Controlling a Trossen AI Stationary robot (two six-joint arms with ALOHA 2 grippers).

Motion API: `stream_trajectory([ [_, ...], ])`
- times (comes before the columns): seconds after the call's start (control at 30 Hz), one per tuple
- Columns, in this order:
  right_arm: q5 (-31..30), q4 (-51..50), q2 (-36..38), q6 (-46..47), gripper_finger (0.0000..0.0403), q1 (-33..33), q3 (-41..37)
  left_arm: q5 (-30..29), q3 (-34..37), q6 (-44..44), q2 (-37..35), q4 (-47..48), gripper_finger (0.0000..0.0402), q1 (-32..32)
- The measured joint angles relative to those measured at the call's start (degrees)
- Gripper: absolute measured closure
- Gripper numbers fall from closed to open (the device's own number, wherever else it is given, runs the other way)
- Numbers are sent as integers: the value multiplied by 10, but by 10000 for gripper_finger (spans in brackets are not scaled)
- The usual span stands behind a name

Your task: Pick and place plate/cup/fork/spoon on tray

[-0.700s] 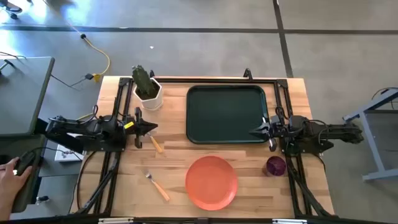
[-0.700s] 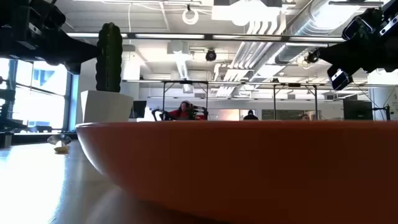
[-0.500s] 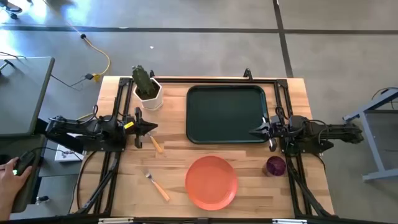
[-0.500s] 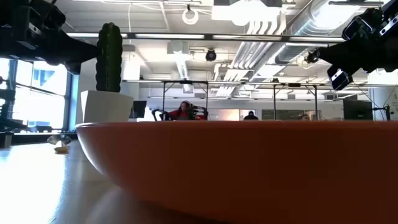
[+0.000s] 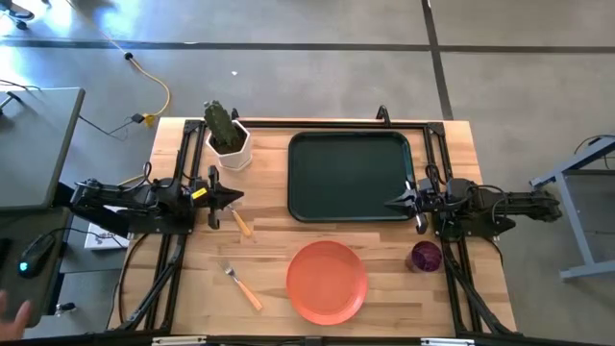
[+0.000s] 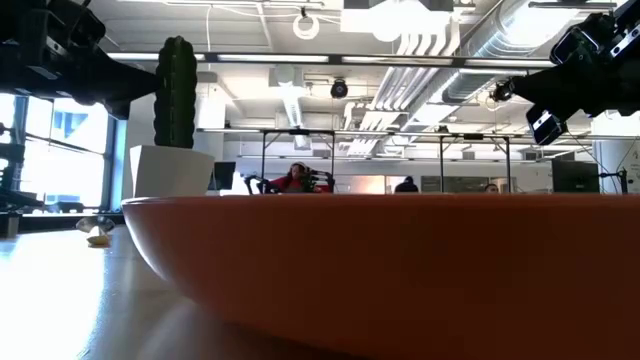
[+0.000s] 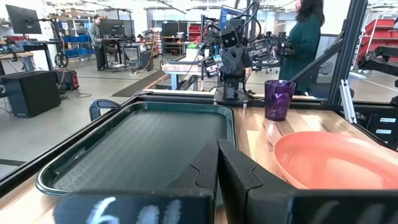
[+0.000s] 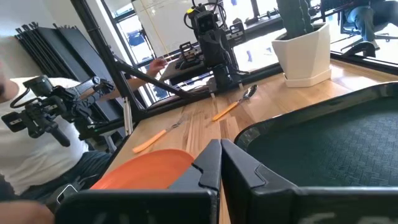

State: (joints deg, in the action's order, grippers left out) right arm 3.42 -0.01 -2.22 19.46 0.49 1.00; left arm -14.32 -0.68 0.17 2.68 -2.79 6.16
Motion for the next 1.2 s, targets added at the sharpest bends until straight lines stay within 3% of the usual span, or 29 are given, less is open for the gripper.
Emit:
stream_trajectory([
  [1.2, 0, 0, 0, 0, 403, 0, 0, 1, 0, 0, 7, 0, 401, 0],
])
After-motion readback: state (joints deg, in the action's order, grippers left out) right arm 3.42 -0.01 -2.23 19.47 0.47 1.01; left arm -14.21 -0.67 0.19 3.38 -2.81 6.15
